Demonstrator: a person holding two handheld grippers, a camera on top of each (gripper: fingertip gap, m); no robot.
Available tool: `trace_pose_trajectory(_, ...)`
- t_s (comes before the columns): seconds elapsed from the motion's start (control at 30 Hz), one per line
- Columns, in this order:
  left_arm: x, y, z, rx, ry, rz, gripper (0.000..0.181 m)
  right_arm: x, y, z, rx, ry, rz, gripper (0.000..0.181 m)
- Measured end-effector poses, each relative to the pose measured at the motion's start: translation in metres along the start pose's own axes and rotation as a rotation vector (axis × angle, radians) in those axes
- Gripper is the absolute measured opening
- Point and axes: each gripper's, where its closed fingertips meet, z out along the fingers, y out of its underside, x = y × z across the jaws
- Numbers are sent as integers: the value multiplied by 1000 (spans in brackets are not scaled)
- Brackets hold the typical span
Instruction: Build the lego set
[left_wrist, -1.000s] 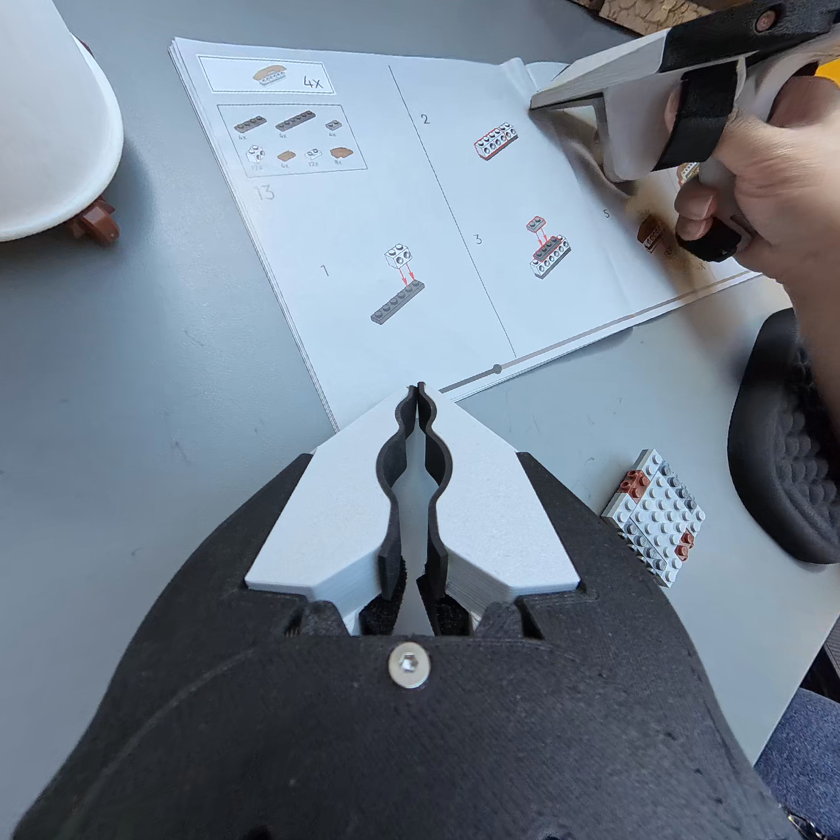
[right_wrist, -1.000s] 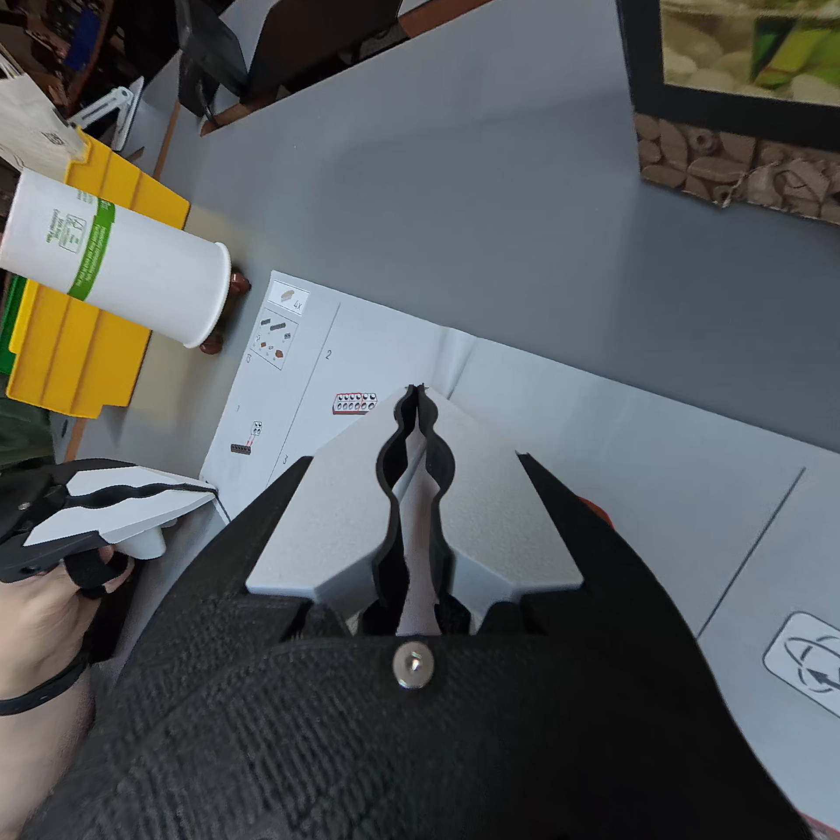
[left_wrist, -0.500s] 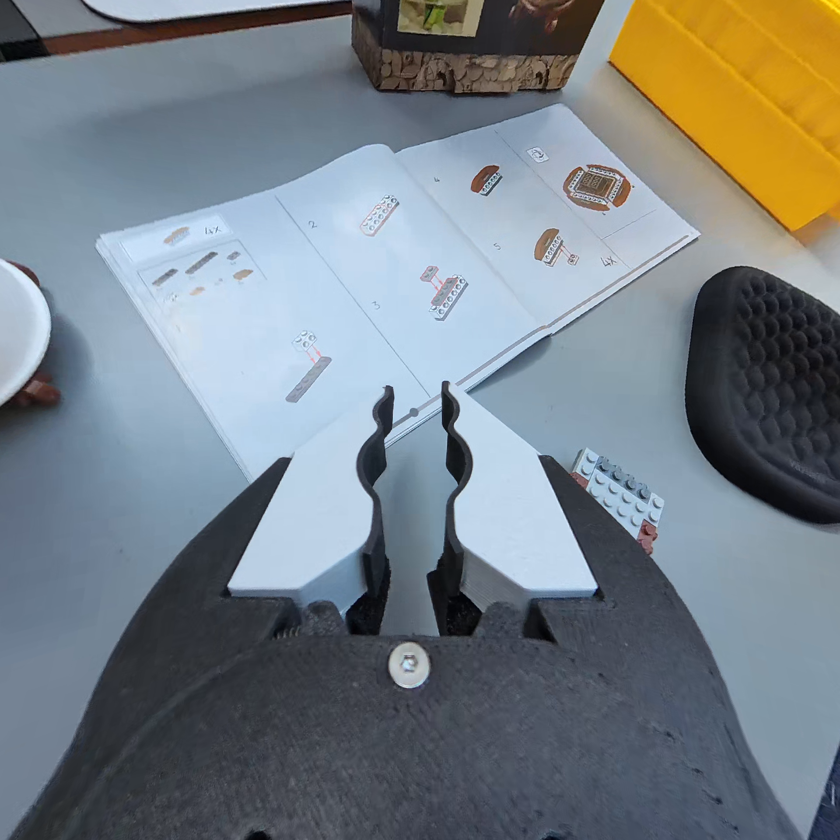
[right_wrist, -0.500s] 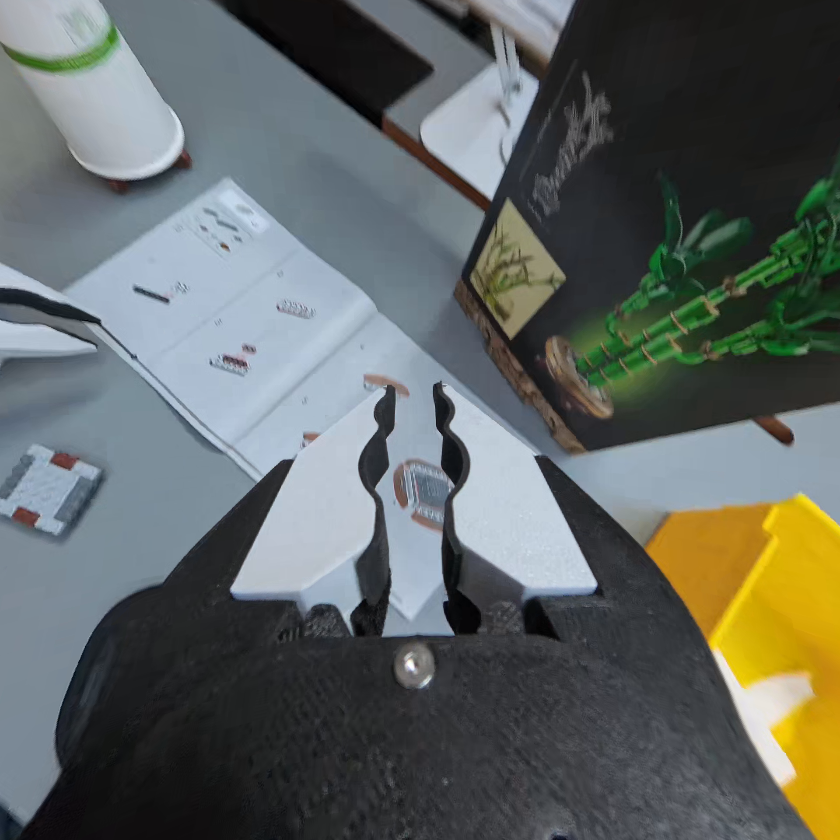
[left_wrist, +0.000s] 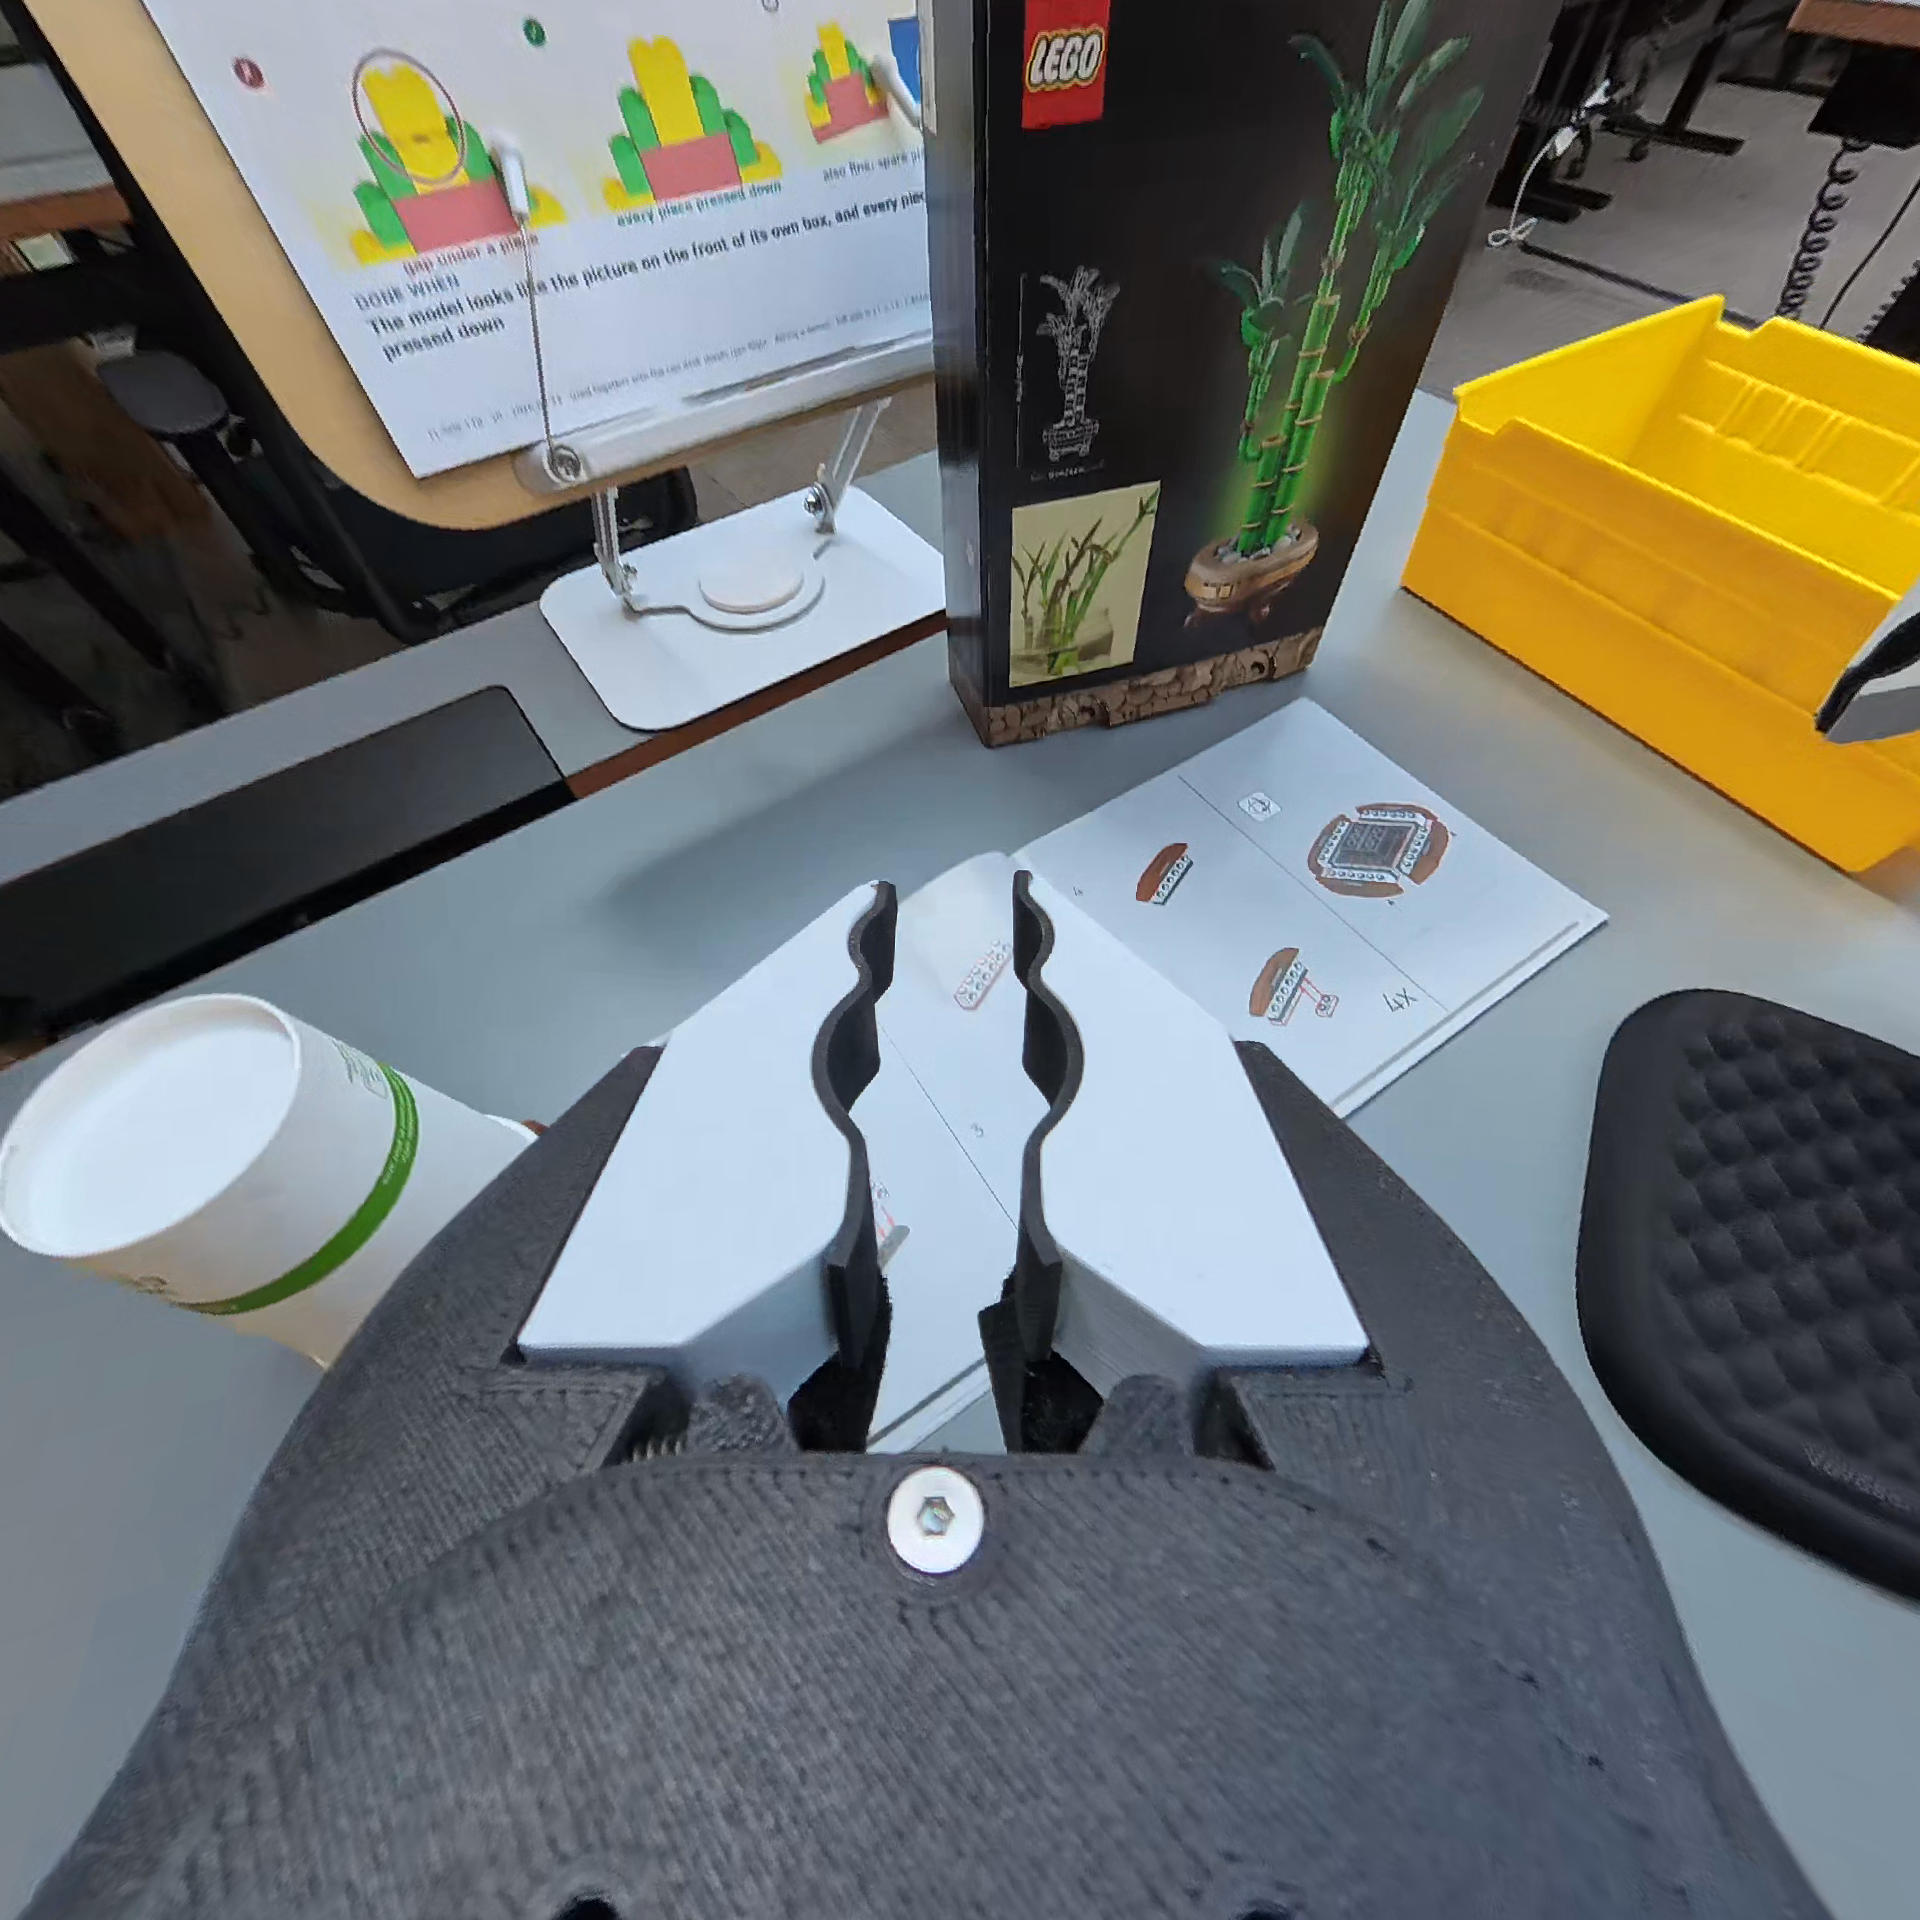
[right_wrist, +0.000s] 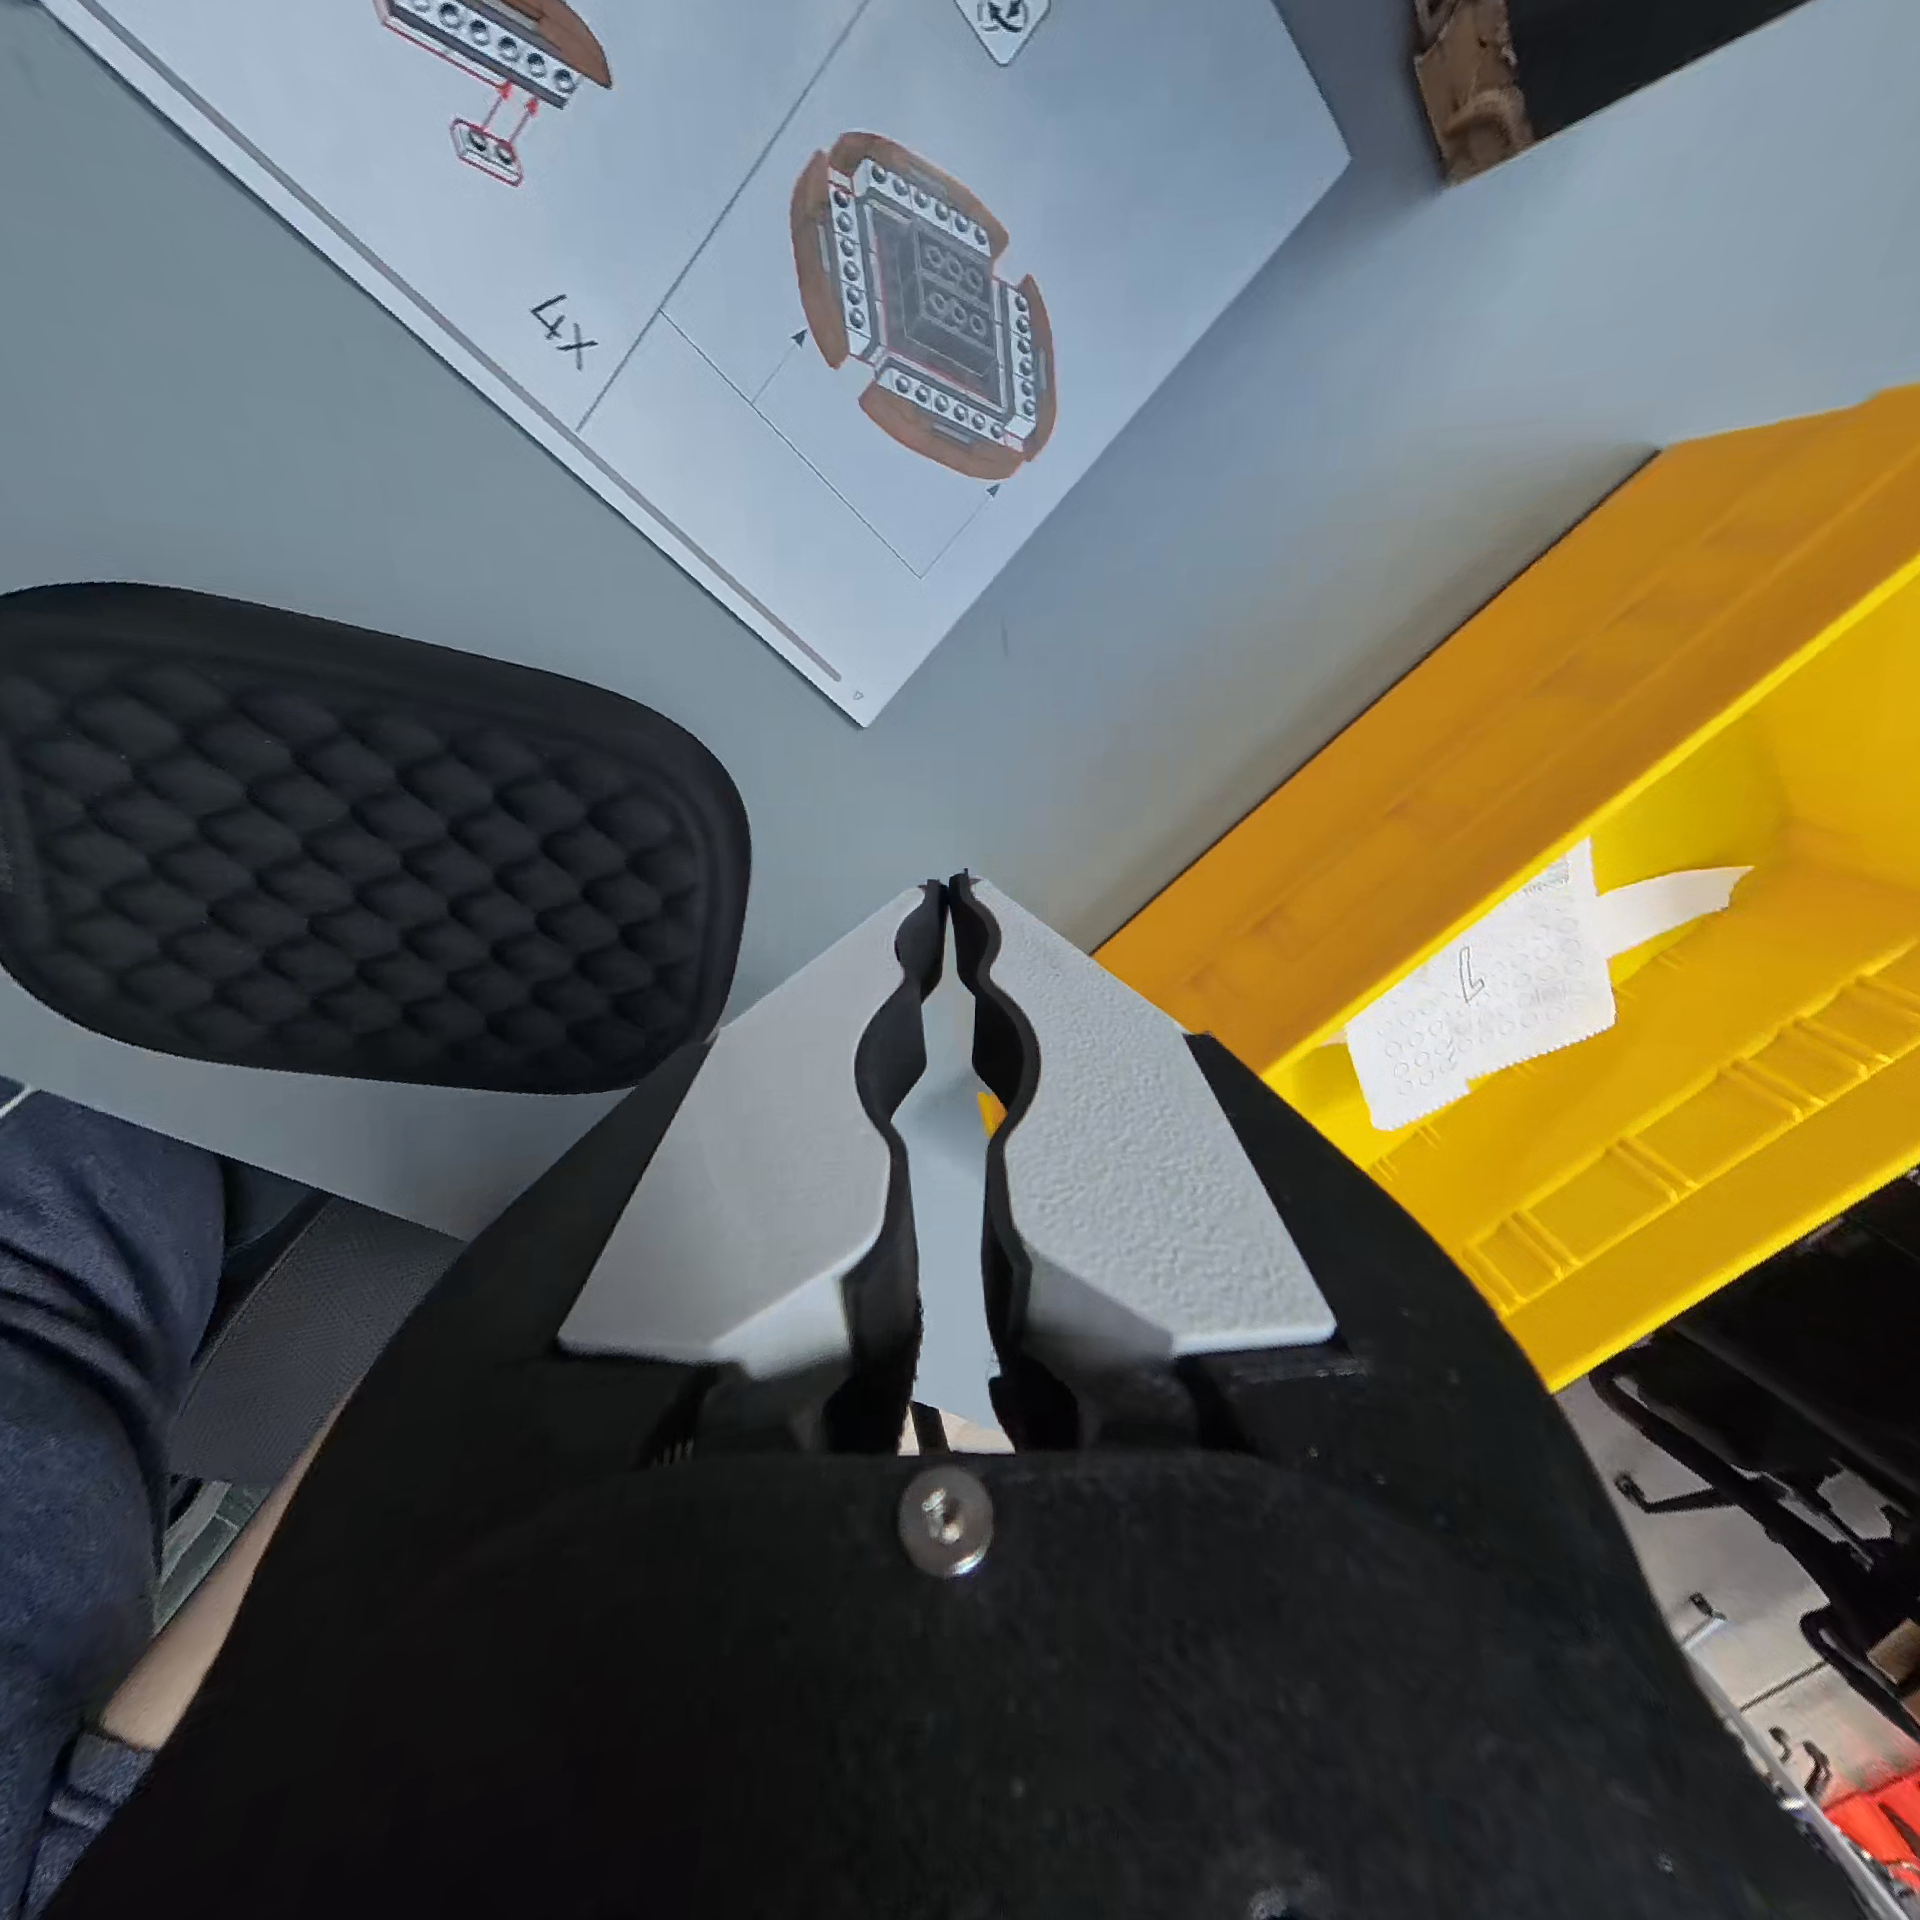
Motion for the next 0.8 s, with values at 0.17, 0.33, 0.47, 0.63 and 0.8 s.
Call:
trace_pose_trajectory(0.17,21,-13,11,-38,13,39,19,5,6,-20,39,107,56,0)
trace_pose_trajectory(0.33,52,-9,9,-51,91,-3,19,-10,13,-35,65,204,-33,0)
trace_pose_trajectory(0.47,54,-7,5,-103,50,42,19,0,12,-33,52,239,-13,0)
trace_pose_trajectory(0.63,56,-14,1,-97,42,50,18,3,3,-30,58,220,-10,0)
trace_pose_trajectory(0.8,58,-13,11,-99,64,42,18,-2,3,-20,12,207,-55,0)
